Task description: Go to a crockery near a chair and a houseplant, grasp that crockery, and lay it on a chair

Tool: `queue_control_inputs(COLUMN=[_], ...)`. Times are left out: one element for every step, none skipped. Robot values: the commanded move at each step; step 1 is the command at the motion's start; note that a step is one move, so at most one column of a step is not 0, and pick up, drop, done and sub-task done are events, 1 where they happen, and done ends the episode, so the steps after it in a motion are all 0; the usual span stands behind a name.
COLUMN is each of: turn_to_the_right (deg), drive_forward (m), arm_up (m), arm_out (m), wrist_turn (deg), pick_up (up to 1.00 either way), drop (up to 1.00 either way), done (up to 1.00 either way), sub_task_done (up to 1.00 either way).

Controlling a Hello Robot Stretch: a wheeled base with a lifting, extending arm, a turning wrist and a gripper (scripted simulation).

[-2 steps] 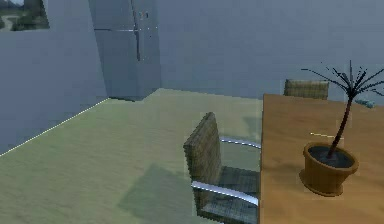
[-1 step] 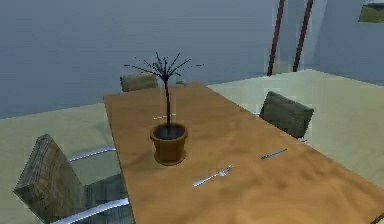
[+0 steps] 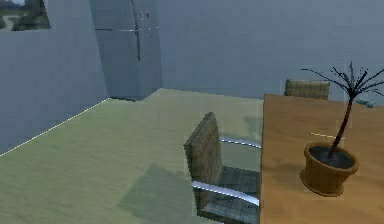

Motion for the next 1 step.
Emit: queue_control_inputs(turn_to_the_right=[-45.0], drive_forward=[0.00], arm_up=[0.00], arm_out=[0.00], wrist_turn=[0.0], pick_up=[0.00], drop=[0.00], done=[0.00], sub_task_done=[0.00])
